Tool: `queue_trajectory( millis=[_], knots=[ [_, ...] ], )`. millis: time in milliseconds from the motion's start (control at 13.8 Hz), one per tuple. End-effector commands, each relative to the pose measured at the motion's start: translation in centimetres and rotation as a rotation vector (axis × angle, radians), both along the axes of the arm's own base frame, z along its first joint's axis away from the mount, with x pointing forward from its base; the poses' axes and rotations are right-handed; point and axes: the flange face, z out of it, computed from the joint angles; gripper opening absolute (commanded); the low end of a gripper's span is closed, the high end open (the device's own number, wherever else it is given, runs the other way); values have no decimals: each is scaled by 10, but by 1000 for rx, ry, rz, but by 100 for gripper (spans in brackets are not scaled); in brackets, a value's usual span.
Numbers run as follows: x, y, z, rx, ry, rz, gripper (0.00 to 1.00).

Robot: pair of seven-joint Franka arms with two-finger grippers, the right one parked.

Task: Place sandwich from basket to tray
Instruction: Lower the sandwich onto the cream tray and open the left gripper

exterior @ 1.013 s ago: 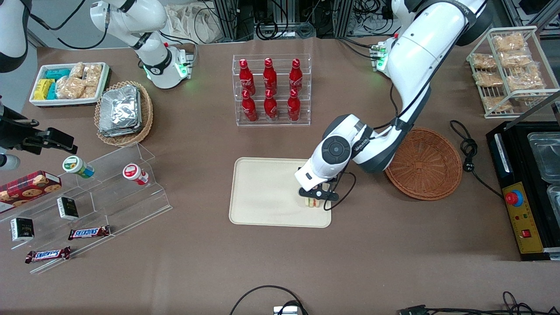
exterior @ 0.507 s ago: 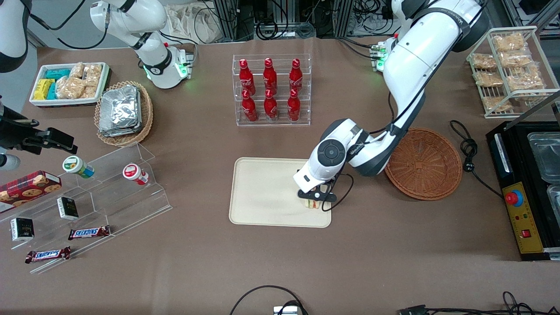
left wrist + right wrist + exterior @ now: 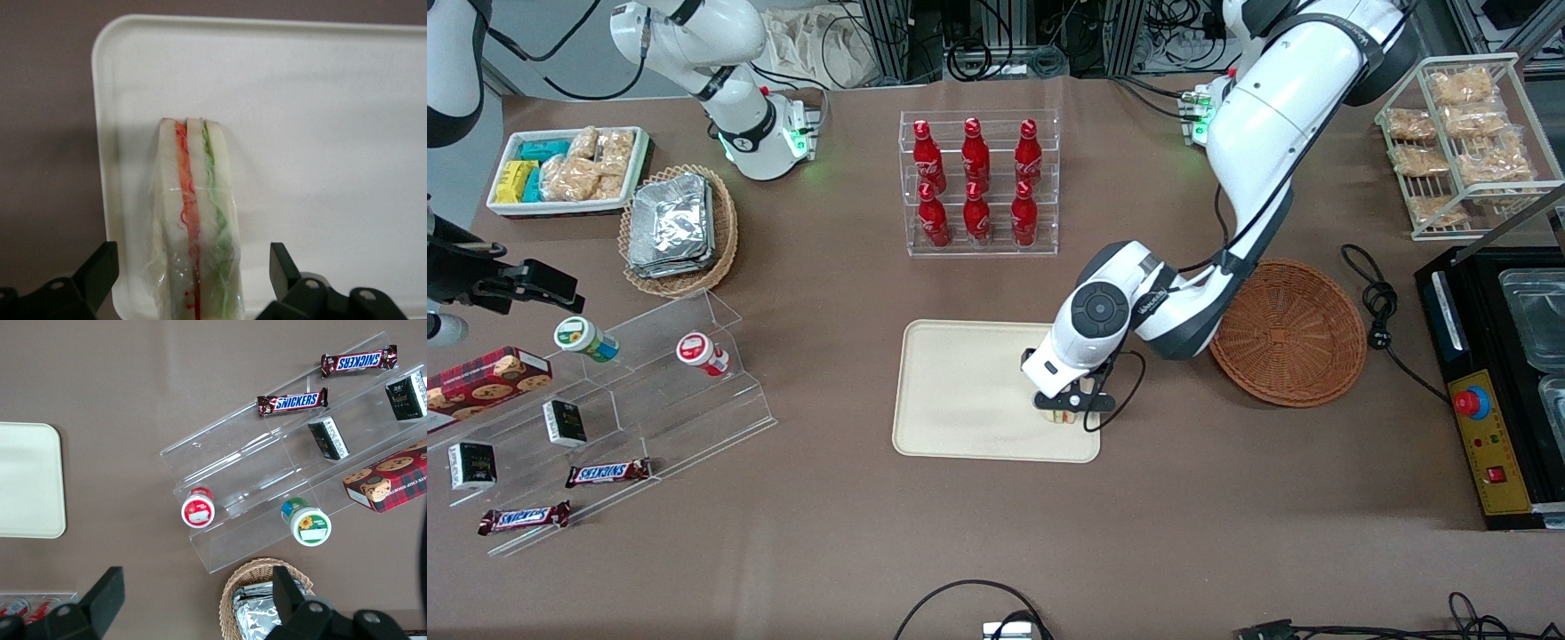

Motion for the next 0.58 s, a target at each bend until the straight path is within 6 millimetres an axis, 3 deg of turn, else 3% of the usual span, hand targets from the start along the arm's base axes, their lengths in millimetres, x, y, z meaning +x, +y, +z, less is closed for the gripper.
queue_trajectory(
  millis=[0,289,507],
  knots=[
    [15,1,36,54,1,36,100],
    [25,19,91,105,0,62,100],
    [42,66,142,124,-36,141,100]
  ],
)
